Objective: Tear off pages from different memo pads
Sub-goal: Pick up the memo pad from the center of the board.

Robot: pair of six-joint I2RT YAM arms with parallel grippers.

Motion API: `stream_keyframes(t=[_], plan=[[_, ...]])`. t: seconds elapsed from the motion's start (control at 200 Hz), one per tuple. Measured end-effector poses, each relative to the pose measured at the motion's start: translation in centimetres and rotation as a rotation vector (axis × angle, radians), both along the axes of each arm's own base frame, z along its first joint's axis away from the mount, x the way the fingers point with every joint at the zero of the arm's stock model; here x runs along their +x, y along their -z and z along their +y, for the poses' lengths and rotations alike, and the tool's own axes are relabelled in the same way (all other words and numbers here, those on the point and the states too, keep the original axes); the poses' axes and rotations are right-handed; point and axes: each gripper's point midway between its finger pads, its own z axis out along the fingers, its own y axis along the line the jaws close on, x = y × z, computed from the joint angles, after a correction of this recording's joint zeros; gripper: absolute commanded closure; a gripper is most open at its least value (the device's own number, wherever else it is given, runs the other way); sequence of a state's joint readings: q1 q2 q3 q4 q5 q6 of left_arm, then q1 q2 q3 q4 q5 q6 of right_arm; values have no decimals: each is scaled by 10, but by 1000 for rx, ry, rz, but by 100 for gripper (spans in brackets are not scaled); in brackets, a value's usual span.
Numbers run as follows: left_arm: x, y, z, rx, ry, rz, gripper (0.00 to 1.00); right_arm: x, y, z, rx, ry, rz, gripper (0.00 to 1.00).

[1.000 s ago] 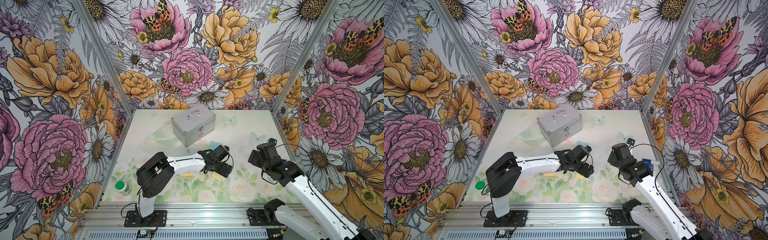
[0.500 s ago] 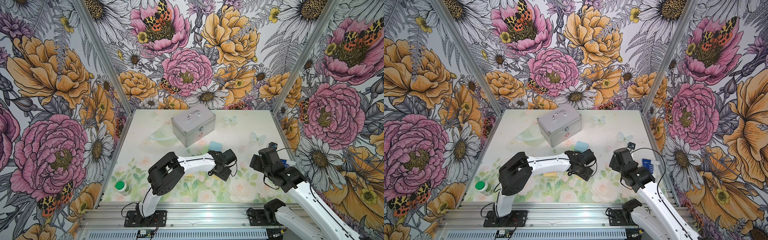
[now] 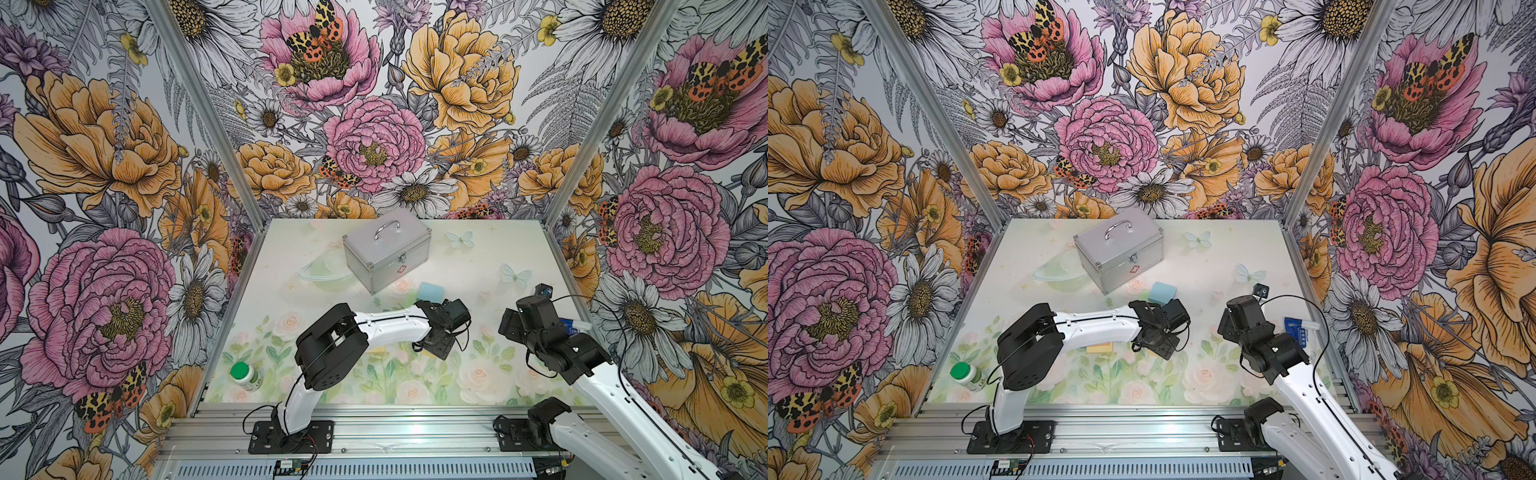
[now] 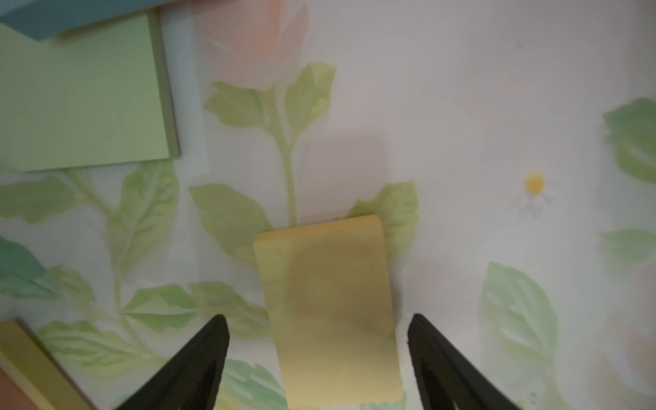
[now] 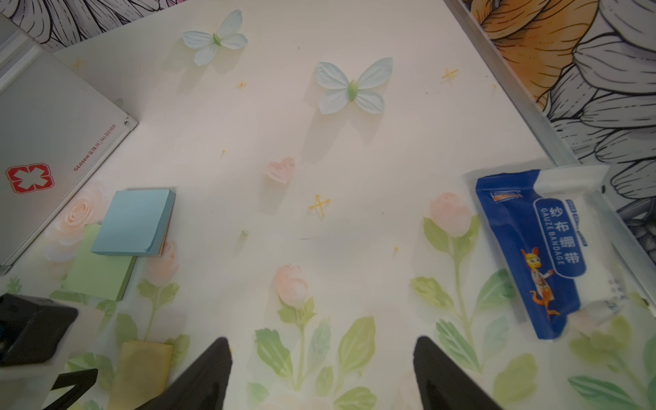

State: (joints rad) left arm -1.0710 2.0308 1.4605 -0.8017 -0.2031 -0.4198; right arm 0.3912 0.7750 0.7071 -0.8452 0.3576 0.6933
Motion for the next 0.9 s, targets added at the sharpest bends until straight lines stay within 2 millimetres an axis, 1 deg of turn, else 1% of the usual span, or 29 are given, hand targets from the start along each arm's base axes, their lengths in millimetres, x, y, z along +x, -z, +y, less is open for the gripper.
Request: stream_keyframes(t=[0.205,0.325,0.435,0.465,0.51,0.6,0.69,0.785,0.9], plan=[[0,0,2,6,-3,3,18,0,0,1,6,-4,1,17],[2,7,2,17,-5,10,19,0,1,2,10,-8,3,17],[4,9,-3,13,-8,14,30,0,1,2,11,-9,4,17],[5,9,-5,8,-8,14,37,0,1,2,11,-9,4,17],[6,10,-8,6,-1,15,44,0,1,2,10,-9,4,17],[8,10,-13,-4,-4,17,52,0,3,2,9,-9,8,17],[12,10,-13,-11,-13,22,61,0,4,3,9,-10,12,17],[18,9,-12,-61,-30,50,63,1,4,5,12,-23,15,17],[26,5,-7,-203,-67,131,61,2,6,12,25,-65,24,18]])
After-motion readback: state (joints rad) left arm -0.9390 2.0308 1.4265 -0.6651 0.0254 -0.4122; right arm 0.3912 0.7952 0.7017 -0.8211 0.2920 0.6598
